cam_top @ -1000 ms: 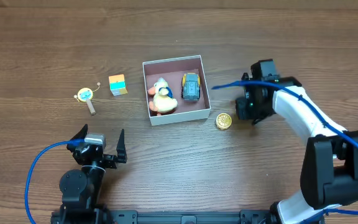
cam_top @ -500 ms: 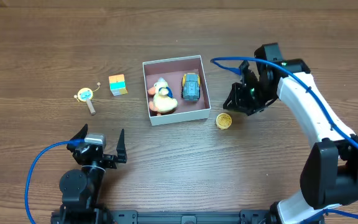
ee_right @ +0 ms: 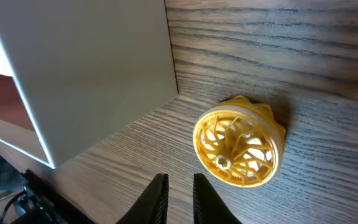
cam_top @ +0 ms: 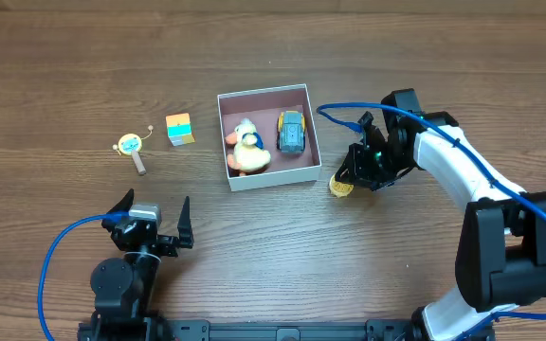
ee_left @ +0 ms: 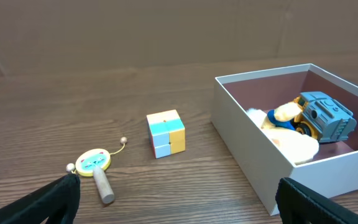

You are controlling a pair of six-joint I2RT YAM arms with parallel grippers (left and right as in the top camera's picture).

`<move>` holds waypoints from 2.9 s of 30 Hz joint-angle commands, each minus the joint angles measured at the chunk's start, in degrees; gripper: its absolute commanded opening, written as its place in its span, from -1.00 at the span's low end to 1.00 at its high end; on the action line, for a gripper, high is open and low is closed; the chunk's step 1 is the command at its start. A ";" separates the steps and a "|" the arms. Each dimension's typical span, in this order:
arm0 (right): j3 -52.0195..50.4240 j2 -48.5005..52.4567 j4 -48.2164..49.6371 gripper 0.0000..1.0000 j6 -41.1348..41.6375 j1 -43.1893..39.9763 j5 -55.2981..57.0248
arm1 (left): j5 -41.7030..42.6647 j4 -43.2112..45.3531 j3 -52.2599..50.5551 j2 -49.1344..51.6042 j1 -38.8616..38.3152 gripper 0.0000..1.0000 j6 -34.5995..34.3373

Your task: Pack container

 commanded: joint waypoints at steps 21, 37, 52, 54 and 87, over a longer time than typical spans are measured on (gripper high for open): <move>-3.10 0.98 4.61 -0.92 -0.11 0.04 2.69 | 0.20 0.07 -0.20 -0.35 0.39 1.00 1.03; -3.10 0.98 0.59 -0.92 15.34 -0.02 37.33 | 0.20 0.07 -0.20 -0.35 0.39 1.00 1.05; 16.65 0.92 -15.67 -0.92 14.58 -0.98 39.39 | 0.22 0.07 -0.20 -0.28 0.39 1.00 1.05; 21.35 0.92 -20.63 -0.88 14.62 -1.31 39.39 | 0.22 0.07 -0.20 -0.28 0.39 1.00 1.05; 0.83 7.72 0.00 0.58 7.04 -5.86 32.57 | 0.22 0.07 -0.20 -0.28 0.39 1.00 1.03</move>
